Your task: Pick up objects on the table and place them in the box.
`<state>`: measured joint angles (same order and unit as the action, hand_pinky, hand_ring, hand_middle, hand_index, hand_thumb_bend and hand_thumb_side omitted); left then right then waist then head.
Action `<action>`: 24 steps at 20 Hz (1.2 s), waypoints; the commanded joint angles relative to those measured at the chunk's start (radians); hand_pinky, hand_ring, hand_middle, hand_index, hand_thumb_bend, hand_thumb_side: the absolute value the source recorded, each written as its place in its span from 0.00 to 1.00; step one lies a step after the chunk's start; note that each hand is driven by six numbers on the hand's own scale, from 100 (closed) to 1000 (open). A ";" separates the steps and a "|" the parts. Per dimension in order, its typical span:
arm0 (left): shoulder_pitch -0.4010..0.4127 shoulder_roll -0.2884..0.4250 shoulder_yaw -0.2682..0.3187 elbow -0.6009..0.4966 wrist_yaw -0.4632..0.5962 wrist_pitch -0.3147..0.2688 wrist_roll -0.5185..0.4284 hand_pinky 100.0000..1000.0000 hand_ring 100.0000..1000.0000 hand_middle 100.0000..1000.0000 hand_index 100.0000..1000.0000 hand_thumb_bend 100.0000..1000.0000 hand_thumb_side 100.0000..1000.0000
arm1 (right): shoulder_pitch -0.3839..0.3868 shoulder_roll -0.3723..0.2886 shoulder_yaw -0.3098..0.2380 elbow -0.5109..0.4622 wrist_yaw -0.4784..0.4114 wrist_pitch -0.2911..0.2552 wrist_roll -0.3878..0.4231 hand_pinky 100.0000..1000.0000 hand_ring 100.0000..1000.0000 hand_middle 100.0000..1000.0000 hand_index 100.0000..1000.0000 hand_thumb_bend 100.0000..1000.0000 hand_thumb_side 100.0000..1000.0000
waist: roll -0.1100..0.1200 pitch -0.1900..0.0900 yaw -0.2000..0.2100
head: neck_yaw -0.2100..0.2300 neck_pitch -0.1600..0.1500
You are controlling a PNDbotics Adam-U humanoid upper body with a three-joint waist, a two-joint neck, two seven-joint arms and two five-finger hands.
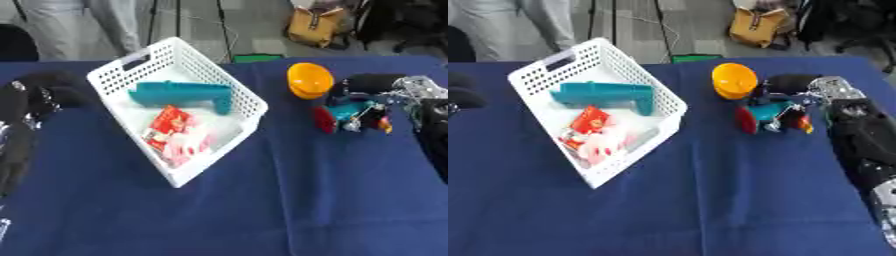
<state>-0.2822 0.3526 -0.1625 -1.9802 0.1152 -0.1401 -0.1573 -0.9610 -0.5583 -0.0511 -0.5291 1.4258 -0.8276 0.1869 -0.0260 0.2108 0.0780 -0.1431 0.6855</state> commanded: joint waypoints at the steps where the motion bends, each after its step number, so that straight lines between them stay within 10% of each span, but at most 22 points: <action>1: -0.015 0.019 0.003 -0.020 0.005 0.000 -0.001 0.74 0.66 0.69 0.80 0.14 0.91 | -0.012 -0.017 -0.003 -0.001 0.030 0.018 -0.011 0.89 0.88 0.63 0.73 0.09 0.16 | 0.002 -0.014 0.000 | -0.002 -0.007; 8: -0.015 0.019 0.003 -0.020 0.005 0.000 -0.001 0.74 0.66 0.69 0.80 0.14 0.91 | -0.010 -0.022 0.000 0.001 0.083 0.040 -0.036 0.87 0.86 0.55 0.70 0.12 0.10 | 0.001 -0.015 -0.001 | -0.002 -0.006; 15: -0.014 0.019 0.004 -0.020 0.005 0.001 0.000 0.74 0.65 0.69 0.80 0.14 0.91 | -0.004 -0.030 -0.002 -0.035 0.109 0.047 -0.123 0.68 0.63 0.26 0.42 0.07 0.00 | -0.001 -0.015 -0.003 | 0.002 -0.005; 24: -0.011 0.020 0.005 -0.020 0.005 0.003 0.003 0.74 0.65 0.69 0.80 0.14 0.91 | 0.013 -0.057 0.000 -0.112 0.108 0.019 -0.246 0.62 0.55 0.24 0.39 0.11 0.00 | -0.004 -0.019 -0.011 | 0.007 -0.002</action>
<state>-0.2823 0.3526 -0.1625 -1.9802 0.1155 -0.1383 -0.1556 -0.9315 -0.5688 -0.0485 -0.6097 1.5324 -0.8059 -0.0411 -0.0301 0.2106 0.0681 -0.1395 0.6855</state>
